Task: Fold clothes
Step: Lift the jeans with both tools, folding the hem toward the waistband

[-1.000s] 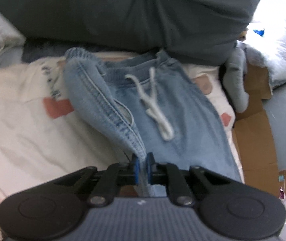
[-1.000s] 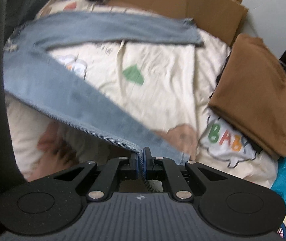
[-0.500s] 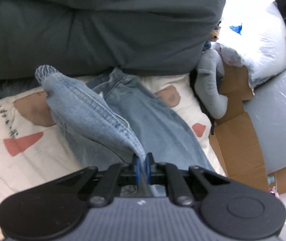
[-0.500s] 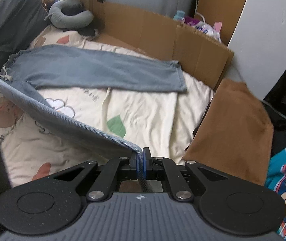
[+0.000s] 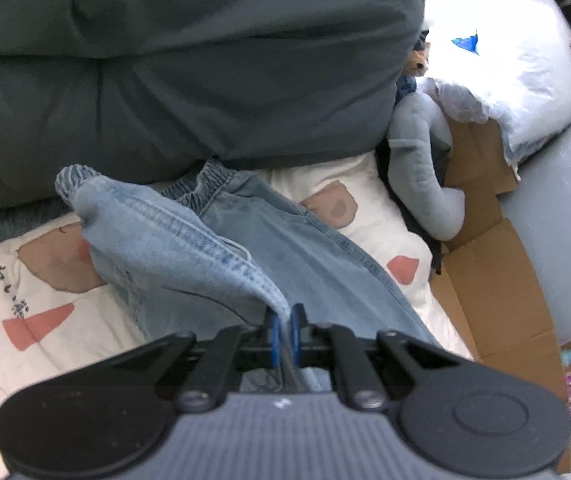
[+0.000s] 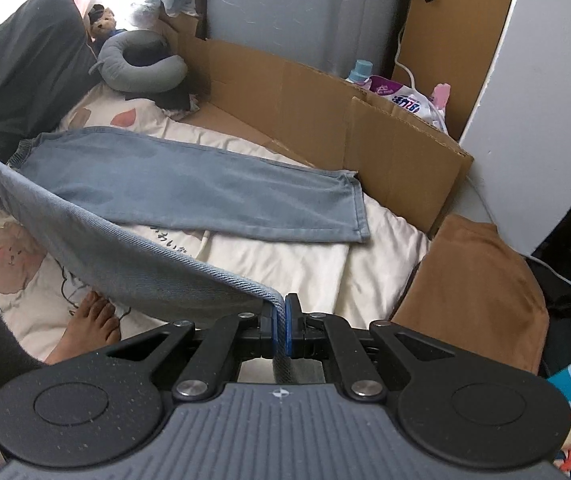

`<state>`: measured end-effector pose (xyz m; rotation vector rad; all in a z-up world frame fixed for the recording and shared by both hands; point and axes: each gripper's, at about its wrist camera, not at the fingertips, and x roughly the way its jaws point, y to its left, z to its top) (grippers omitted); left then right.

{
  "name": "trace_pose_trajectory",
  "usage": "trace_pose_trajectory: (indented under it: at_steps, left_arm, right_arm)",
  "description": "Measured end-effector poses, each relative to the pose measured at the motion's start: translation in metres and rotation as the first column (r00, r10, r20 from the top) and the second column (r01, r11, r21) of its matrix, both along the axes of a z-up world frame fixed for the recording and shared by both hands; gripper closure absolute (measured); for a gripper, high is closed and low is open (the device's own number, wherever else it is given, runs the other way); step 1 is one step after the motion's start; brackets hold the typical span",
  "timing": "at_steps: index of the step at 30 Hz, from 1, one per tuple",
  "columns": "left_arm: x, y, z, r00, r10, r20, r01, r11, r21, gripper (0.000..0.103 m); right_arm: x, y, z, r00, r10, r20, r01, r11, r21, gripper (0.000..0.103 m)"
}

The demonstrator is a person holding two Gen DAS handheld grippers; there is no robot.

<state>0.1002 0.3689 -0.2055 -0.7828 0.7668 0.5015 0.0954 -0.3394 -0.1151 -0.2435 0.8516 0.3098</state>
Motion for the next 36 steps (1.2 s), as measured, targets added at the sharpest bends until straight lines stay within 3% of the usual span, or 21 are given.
trace_pose_trajectory:
  at_steps: [10,20,36]
  left_arm:
    - [0.022,-0.013,-0.004,1.000,-0.001,-0.018,0.002,0.999,0.039,0.097]
    - [0.057,-0.012,-0.016,0.999,-0.032,0.008,0.031,0.999,0.037,0.097]
    - [0.135,0.000,-0.043,0.996,-0.084,0.018,0.083,0.996,0.025,0.097]
  right_arm:
    - [0.031,-0.013,-0.026,0.999,-0.041,-0.005,0.042,0.997,0.071,0.102]
    - [0.078,-0.005,-0.036,0.998,-0.058,-0.019,0.058,0.998,0.019,0.102]
    - [0.193,0.022,-0.073,0.996,-0.027,-0.083,0.018,0.994,-0.103,0.102]
